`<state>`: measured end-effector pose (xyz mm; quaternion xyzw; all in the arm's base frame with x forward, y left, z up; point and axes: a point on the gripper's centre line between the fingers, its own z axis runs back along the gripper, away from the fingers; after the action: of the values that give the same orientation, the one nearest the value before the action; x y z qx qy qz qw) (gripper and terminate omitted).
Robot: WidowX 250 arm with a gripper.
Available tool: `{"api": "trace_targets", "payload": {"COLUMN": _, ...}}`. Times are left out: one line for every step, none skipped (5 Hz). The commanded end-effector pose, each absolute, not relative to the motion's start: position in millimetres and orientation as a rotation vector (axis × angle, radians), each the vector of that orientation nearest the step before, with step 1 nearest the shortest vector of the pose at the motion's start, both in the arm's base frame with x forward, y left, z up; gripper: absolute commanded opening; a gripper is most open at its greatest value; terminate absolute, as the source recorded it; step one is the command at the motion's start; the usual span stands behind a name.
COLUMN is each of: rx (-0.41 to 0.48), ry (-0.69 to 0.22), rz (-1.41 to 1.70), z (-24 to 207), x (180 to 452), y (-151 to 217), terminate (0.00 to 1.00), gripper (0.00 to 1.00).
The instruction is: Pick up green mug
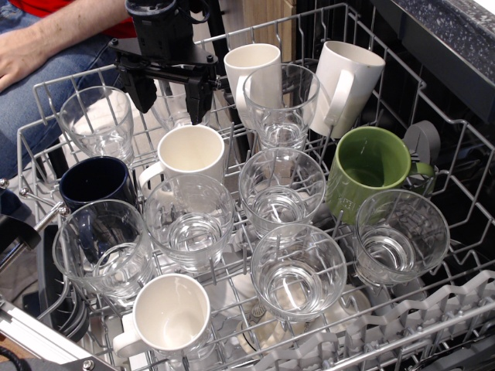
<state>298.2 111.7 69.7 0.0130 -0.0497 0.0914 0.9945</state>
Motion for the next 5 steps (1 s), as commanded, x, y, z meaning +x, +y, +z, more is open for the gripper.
{"api": "trace_targets", "payload": {"rx": 0.026, "ry": -0.100, "rz": 0.183, "z": 69.7, "x": 298.2, "y": 111.7, "terminate": 0.00, "gripper": 1.00}}
{"api": "trace_targets", "payload": {"rx": -0.063, "ry": -0.146, "rz": 0.214, "z": 79.5, "x": 318.3, "y": 95.3, "terminate": 0.00, "gripper": 1.00}}
{"api": "trace_targets", "payload": {"rx": -0.118, "ry": -0.193, "rz": 0.286, "z": 85.7, "x": 337.2, "y": 82.6, "terminate": 0.00, "gripper": 1.00}}
{"api": "trace_targets", "payload": {"rx": -0.159, "ry": -0.243, "rz": 0.391, "z": 80.5, "x": 355.0, "y": 62.8, "terminate": 0.00, "gripper": 1.00}}
{"api": "trace_targets", "payload": {"rx": -0.139, "ry": -0.300, "rz": 0.436, "z": 59.5, "x": 368.0, "y": 40.5, "terminate": 0.00, "gripper": 1.00}}
